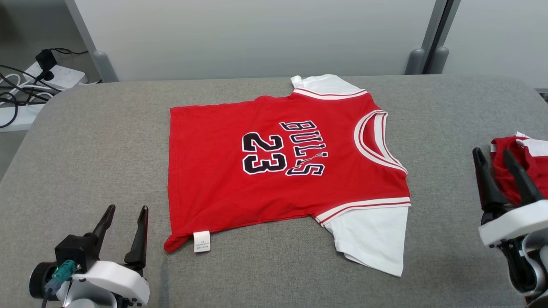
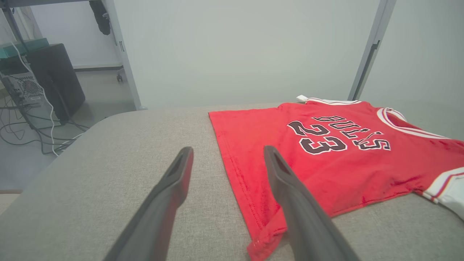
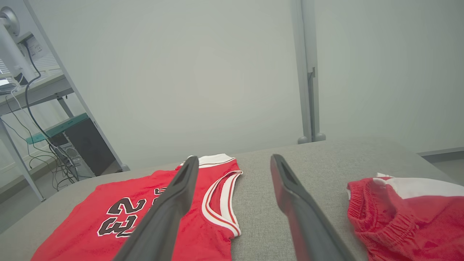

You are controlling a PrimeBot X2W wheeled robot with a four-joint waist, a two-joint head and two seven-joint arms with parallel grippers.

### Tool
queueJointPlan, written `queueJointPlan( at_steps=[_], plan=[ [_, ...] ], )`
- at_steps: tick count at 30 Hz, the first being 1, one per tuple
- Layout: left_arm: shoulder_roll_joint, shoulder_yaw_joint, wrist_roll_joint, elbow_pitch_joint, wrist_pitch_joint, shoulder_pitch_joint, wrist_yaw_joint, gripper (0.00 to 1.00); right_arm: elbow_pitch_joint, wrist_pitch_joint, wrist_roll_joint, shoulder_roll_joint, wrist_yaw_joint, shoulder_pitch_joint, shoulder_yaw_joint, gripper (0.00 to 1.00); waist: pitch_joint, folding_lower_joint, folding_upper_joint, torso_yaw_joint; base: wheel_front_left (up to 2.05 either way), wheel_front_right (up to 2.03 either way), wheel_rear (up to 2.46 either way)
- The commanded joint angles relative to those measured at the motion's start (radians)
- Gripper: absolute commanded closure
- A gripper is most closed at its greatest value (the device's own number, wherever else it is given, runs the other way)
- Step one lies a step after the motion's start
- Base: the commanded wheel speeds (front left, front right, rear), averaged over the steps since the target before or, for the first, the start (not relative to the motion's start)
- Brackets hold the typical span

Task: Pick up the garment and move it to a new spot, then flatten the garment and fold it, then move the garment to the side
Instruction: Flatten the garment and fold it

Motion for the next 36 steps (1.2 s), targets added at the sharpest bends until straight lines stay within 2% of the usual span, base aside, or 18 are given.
queueJointPlan(
  at_steps=[1,7,12,26,36],
  plan=[
    [0.011,0.049,0.020,-0.033,-0.006,-0.007,0.007,0.00,-0.037,-0.013,-0.055,0.014,0.005,0.034,-0.021,0.00,-0.008,0.0000,-0.0001,0.002,0.00,0.00,0.00],
    [-0.037,0.109,0.056,-0.069,-0.006,0.038,0.004,0.00,-0.090,-0.013,-0.216,0.094,0.005,0.112,-0.099,0.00,-0.021,0.0000,-0.0001,0.004,0.00,0.00,0.00],
    [-0.068,0.143,0.082,-0.093,-0.006,0.076,-0.007,0.00,-0.123,-0.013,-0.270,0.152,0.005,0.169,-0.153,0.00,-0.032,0.0000,-0.0001,0.008,0.00,0.00,0.00],
    [-0.120,0.186,0.118,-0.103,-0.006,0.132,-0.028,0.00,-0.143,-0.013,-0.425,0.214,0.005,0.256,-0.194,0.00,-0.043,0.0000,-0.0001,0.009,0.00,0.00,0.00],
    [-0.136,0.188,0.132,-0.093,-0.006,0.132,-0.033,0.00,-0.126,-0.013,-0.450,0.233,0.005,0.274,-0.190,0.00,-0.041,0.0000,-0.0001,0.012,0.00,0.00,0.00]
  ],
)
